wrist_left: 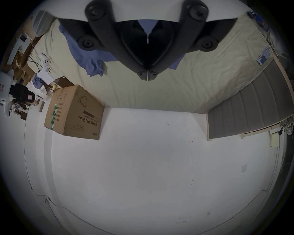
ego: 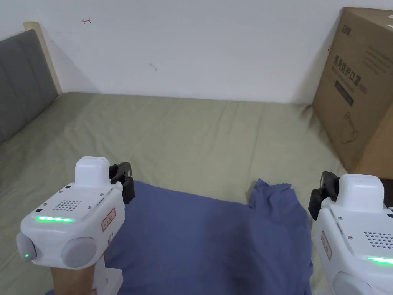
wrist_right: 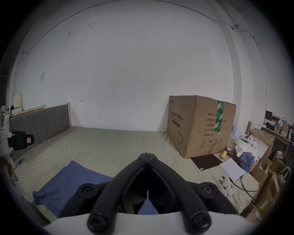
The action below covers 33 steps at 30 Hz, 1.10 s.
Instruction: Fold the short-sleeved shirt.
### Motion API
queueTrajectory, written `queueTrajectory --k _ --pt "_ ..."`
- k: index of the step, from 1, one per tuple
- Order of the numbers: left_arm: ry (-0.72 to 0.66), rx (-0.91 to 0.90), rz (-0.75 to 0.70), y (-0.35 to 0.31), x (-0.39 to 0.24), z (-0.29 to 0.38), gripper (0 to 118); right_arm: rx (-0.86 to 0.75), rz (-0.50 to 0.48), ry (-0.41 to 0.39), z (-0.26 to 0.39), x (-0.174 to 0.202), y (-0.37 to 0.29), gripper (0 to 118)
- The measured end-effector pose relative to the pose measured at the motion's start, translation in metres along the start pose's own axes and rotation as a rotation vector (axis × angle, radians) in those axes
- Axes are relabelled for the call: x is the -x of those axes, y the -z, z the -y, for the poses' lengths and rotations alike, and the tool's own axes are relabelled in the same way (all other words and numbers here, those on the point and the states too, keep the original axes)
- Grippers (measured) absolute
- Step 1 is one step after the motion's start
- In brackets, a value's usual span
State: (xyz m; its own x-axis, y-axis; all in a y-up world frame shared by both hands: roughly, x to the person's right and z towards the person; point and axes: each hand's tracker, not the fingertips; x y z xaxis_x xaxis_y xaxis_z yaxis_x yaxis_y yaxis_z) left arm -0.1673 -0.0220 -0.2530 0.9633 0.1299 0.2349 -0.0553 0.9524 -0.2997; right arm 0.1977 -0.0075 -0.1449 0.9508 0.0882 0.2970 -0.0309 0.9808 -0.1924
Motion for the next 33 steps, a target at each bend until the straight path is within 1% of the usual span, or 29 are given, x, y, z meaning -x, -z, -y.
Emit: queueTrajectory --k 4,5,7,9,12,14,16,17,18,19,20,21,25,29,30,31,32,33 --pt "-0.009 0.052 0.000 0.027 0.007 0.001 0 0.023 -0.001 0.008 0.003 -0.003 0.015 0" --pt "-0.036 0.084 0.005 0.039 0.013 0.000 0 0.029 0.001 0.007 0.003 -0.003 0.018 0" --pt "-0.041 0.137 0.005 0.066 0.024 -0.002 0 0.039 0.003 0.007 0.006 -0.003 0.030 0" --pt "-0.028 0.179 0.006 0.098 0.035 -0.001 0 0.051 0.003 0.008 0.007 -0.002 0.042 0" --pt "-0.014 0.287 -0.001 0.151 0.052 0.000 0 0.071 0.009 0.008 0.012 -0.001 0.063 0" --pt "0.003 0.323 -0.029 0.185 0.062 0.004 0 0.088 0.010 0.011 0.015 0.000 0.076 0" --pt "0.003 0.422 -0.037 0.222 0.073 0.007 0 0.109 0.015 0.007 0.021 0.002 0.091 0" --pt "0.006 0.498 -0.038 0.243 0.078 0.011 4 0.124 0.020 0.002 0.023 0.002 0.099 0" --pt "0.008 0.534 -0.040 0.261 0.083 0.015 23 0.136 0.024 -0.002 0.025 0.002 0.106 0" --pt "0.003 0.568 -0.048 0.276 0.087 0.020 50 0.145 0.025 -0.002 0.028 0.002 0.112 0" --pt "0.008 0.618 -0.079 0.290 0.090 0.027 70 0.156 0.028 0.000 0.032 0.002 0.120 0" --pt "0.007 0.664 -0.098 0.304 0.092 0.033 81 0.168 0.031 0.001 0.034 0.001 0.127 0" --pt "0.060 0.733 -0.118 0.344 0.099 0.058 94 0.207 0.042 0.004 0.046 -0.002 0.149 0" --pt "0.092 0.770 -0.106 0.366 0.101 0.078 95 0.238 0.054 -0.001 0.057 -0.005 0.164 0" --pt "0.098 0.793 -0.104 0.370 0.100 0.081 94 0.245 0.055 0.003 0.060 -0.007 0.167 0" --pt "0.095 0.799 -0.103 0.374 0.099 0.085 90 0.252 0.055 0.004 0.062 -0.007 0.168 0" --pt "0.094 0.812 -0.100 0.376 0.099 0.088 77 0.260 0.057 0.002 0.065 -0.008 0.170 0" --pt "0.086 0.825 -0.099 0.378 0.097 0.092 46 0.266 0.060 -0.002 0.067 -0.009 0.171 0"
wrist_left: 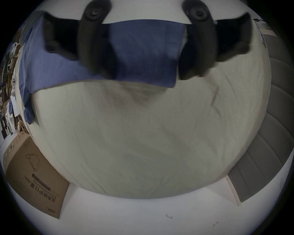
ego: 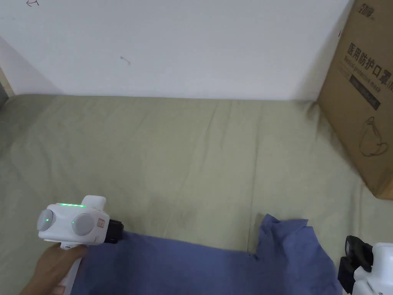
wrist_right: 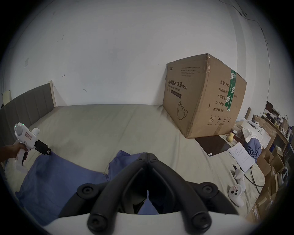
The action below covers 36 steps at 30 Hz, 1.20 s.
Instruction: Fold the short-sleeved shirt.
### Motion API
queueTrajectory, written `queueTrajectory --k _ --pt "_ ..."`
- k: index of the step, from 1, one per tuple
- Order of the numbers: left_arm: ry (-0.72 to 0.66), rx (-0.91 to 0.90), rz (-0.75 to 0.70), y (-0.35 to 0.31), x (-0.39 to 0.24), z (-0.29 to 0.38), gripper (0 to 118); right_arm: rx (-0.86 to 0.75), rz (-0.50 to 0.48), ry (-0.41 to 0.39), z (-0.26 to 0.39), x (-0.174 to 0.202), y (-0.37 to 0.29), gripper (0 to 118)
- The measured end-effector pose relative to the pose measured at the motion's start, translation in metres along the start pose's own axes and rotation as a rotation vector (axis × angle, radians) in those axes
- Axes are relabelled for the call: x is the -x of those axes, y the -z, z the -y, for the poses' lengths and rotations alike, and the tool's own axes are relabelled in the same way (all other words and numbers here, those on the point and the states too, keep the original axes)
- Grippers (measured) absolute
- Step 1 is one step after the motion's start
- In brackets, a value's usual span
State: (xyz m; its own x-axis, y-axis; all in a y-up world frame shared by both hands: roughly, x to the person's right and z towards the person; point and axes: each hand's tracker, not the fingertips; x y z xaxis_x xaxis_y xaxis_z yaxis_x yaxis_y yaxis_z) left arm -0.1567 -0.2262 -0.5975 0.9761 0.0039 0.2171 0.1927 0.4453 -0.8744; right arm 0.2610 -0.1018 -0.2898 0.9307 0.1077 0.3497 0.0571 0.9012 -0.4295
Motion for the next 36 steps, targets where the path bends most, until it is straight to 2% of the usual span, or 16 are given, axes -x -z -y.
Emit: queueTrajectory --k 3,7,10,11,12,14,15,16,20,21,23,25,26,27,30,36 --pt "-0.016 0.007 0.082 0.002 -0.005 0.005 5 0.014 0.001 0.001 0.004 -0.003 0.002 0" --pt "0.013 -0.046 0.058 -0.007 -0.016 0.010 4 0.045 -0.003 0.025 0.007 -0.010 0.009 0" --pt "0.000 -0.139 0.086 -0.037 -0.014 0.016 4 0.175 -0.038 0.071 0.015 -0.022 0.034 0" --pt "-0.008 -0.168 0.101 -0.051 -0.013 0.019 4 0.235 -0.049 0.080 0.021 -0.024 0.045 9" --pt "-0.016 -0.192 0.121 -0.064 -0.012 0.022 4 0.279 -0.055 0.080 0.026 -0.028 0.059 40" --pt "-0.026 -0.229 0.149 -0.087 -0.008 0.026 4 0.349 -0.060 0.096 0.040 -0.032 0.083 86" --pt "-0.022 -0.239 0.148 -0.097 -0.007 0.028 4 0.390 -0.065 0.109 0.046 -0.033 0.093 101" --pt "-0.018 -0.247 0.146 -0.105 -0.006 0.030 4 0.429 -0.056 0.122 0.054 -0.036 0.109 105" --pt "-0.020 -0.275 0.154 -0.129 -0.006 0.040 4 0.566 -0.048 0.140 0.077 -0.033 0.147 103" --pt "-0.021 -0.277 0.152 -0.132 -0.006 0.042 4 0.587 -0.051 0.127 0.082 -0.031 0.153 94" --pt "-0.025 -0.278 0.150 -0.136 -0.006 0.045 4 0.602 -0.046 0.085 0.087 -0.025 0.156 51" --pt "-0.033 -0.277 0.150 -0.140 -0.005 0.050 4 0.584 -0.016 0.003 0.092 -0.018 0.149 35" --pt "-0.040 -0.276 0.152 -0.142 -0.005 0.054 4 0.556 -0.034 -0.006 0.090 -0.017 0.143 11" --pt "-0.045 -0.279 0.154 -0.144 -0.003 0.056 4 0.561 -0.067 0.002 0.087 -0.018 0.138 2" --pt "-0.071 -0.285 0.159 -0.154 -0.002 0.066 4 0.527 -0.080 -0.002 0.077 -0.016 0.117 2" --pt "-0.112 -0.339 0.163 -0.196 0.006 0.083 4 0.312 -0.115 0.036 0.016 -0.029 0.056 2"
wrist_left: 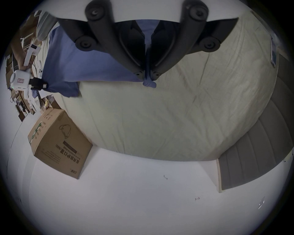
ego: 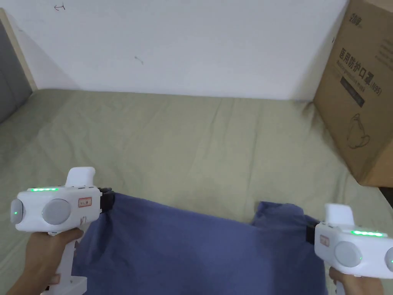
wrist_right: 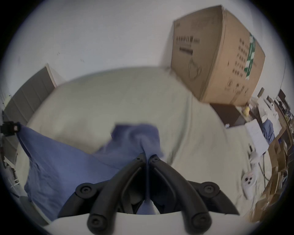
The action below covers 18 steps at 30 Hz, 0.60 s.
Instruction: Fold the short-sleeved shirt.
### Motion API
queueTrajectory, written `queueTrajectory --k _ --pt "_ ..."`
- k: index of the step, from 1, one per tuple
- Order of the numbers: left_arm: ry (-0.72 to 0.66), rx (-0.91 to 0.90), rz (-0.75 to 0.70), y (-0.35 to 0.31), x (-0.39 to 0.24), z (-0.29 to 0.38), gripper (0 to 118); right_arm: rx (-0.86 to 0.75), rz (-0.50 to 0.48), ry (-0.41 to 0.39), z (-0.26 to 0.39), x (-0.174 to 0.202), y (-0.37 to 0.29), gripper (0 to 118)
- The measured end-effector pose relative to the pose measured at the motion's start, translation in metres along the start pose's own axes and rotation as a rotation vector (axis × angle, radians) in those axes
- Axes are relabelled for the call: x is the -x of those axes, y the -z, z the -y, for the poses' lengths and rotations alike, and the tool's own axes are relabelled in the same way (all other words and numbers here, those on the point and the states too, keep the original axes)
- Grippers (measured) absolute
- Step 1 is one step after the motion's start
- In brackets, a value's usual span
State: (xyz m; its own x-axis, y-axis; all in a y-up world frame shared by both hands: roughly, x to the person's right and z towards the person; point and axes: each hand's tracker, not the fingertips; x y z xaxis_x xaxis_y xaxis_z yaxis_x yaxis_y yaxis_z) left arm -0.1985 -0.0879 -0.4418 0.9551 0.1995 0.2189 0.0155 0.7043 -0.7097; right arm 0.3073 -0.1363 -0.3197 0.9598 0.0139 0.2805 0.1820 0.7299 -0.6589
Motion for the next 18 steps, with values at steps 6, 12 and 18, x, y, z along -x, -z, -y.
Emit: queueTrajectory --k 6,12,18 --pt "-0.032 -0.153 0.006 -0.068 0.006 -0.039 4 -0.249 -0.043 -0.011 -0.067 0.002 -0.077 2" --pt "-0.010 -0.317 -0.036 -0.128 0.011 -0.120 4 -0.479 -0.097 -0.012 -0.153 0.013 -0.139 2" --pt "0.039 -0.483 -0.067 -0.177 -0.003 -0.203 4 -0.664 -0.107 -0.025 -0.238 0.027 -0.179 2"
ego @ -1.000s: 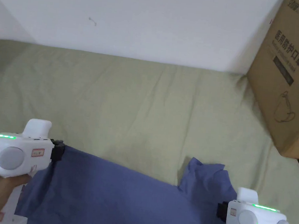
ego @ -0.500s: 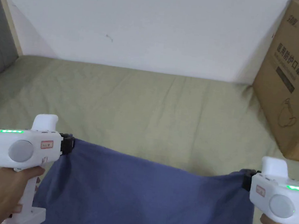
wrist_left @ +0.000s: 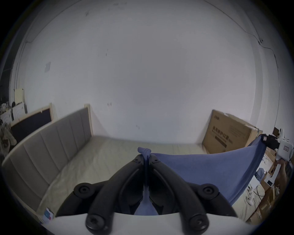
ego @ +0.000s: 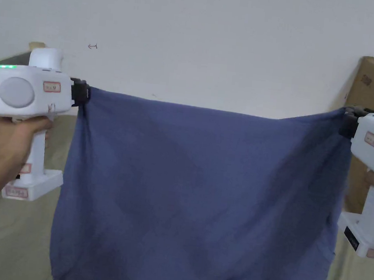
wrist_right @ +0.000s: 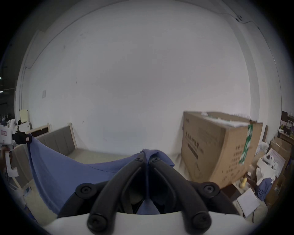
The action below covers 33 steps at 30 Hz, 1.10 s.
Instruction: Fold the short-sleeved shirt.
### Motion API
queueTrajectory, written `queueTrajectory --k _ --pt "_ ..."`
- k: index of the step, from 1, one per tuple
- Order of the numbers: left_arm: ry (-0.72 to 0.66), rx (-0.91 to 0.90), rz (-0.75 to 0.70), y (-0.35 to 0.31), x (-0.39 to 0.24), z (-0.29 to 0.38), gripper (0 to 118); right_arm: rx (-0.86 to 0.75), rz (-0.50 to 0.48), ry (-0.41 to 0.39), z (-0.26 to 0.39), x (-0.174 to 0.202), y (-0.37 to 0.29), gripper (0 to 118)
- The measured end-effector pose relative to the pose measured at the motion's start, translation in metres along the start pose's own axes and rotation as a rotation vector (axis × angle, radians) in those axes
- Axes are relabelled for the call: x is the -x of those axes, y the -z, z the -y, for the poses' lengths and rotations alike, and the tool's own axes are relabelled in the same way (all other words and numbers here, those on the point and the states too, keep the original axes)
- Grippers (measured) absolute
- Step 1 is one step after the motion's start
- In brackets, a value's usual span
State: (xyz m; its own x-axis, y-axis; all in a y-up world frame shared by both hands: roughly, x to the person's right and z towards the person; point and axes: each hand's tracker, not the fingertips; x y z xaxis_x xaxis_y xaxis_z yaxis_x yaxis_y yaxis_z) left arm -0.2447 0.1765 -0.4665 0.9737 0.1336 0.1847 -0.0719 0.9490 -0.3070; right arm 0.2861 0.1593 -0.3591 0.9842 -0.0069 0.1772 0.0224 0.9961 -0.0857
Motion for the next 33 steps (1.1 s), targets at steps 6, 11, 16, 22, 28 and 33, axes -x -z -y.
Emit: queueTrajectory --k 6,11,16,22,28,33 --pt "-0.002 -0.096 -0.014 0.014 -0.004 -0.061 4 -0.098 -0.002 -0.018 -0.061 -0.002 0.028 2" --pt "0.049 -0.128 -0.046 0.045 -0.008 -0.077 4 -0.132 -0.013 -0.019 -0.075 -0.019 0.072 2" --pt "0.038 -0.117 -0.052 0.091 -0.006 -0.053 4 -0.121 -0.014 -0.027 -0.051 -0.025 0.107 2" --pt "0.012 -0.048 -0.039 0.145 0.002 0.024 4 -0.026 -0.013 -0.022 0.033 -0.039 0.151 2" --pt "-0.047 0.059 -0.009 0.160 0.015 0.122 4 0.135 -0.013 0.021 0.132 -0.058 0.172 2" --pt "-0.090 0.154 0.013 0.123 0.026 0.199 4 0.238 -0.035 0.068 0.204 -0.075 0.148 2"
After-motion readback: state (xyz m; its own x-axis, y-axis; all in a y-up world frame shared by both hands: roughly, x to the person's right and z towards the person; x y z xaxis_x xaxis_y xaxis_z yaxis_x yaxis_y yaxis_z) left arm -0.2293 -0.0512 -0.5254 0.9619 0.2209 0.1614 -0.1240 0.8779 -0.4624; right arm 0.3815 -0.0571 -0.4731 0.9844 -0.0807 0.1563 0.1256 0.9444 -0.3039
